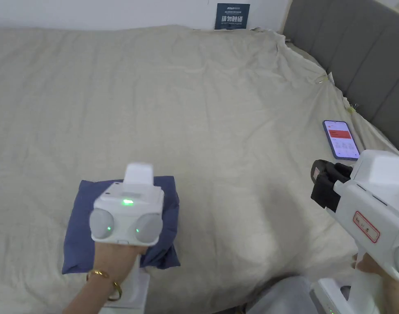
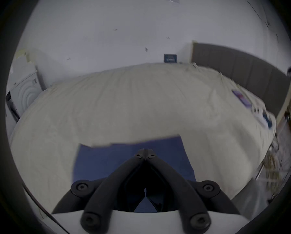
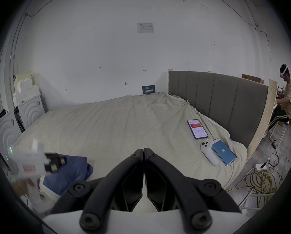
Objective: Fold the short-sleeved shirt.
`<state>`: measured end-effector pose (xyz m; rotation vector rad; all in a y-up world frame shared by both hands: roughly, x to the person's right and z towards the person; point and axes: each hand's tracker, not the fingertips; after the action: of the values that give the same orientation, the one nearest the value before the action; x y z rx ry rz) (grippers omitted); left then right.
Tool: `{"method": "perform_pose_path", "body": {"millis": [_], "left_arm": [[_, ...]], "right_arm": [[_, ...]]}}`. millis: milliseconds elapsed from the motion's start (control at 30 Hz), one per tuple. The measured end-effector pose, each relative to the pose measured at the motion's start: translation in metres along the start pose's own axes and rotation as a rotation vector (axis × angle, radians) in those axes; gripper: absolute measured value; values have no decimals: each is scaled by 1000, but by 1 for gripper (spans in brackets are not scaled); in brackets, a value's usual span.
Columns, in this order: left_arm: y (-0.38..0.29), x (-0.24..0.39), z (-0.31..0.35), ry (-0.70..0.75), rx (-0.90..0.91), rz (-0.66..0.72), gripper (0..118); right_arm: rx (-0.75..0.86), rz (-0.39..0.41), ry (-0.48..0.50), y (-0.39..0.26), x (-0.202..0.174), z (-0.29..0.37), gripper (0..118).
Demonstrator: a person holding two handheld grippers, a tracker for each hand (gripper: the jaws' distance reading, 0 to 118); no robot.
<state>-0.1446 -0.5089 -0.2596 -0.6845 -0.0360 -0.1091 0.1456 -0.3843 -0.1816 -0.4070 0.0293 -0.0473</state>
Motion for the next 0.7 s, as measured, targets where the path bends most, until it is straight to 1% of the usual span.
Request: {"method": "perform_pose_path", "body": {"millis": [133, 200, 267, 333, 367, 467, 500, 533, 600, 633, 700], "left_arm": [[-34, 38, -22, -7, -46, -193, 0], [-46, 53, -28, 60, 2, -306, 0], [-54, 67, -29, 105, 56, -445, 0], [-59, 77, -30, 105, 80, -511, 0], [-60, 83, -29, 86, 87, -529, 0], [-47, 90, -19, -76, 25, -438, 0], [-39, 90, -15, -141, 4, -376, 0], [-28, 85, -6, -193, 6, -281, 0], [-3, 66, 12, -245, 75, -114, 0], [9, 54, 20, -266, 98, -60, 0], [34, 17, 41, -286, 170, 90, 0]], "right_arm": [[-13, 13, -13, -1, 2, 2, 0], [-17, 23, -22, 0, 0, 7, 0], [-20, 34, -29, 4, -10, 13, 0], [-23, 46, -32, 6, -12, 14, 0], [-23, 52, -32, 9, -21, 16, 0], [-16, 59, -30, 13, -28, 18, 0], [-14, 59, -27, 12, -19, 14, 0], [-10, 59, -24, 14, -18, 14, 0], [1, 59, -11, 17, -22, 14, 0], [7, 59, -4, 21, -34, 18, 0], [23, 56, 20, 25, -46, 18, 0]]}}
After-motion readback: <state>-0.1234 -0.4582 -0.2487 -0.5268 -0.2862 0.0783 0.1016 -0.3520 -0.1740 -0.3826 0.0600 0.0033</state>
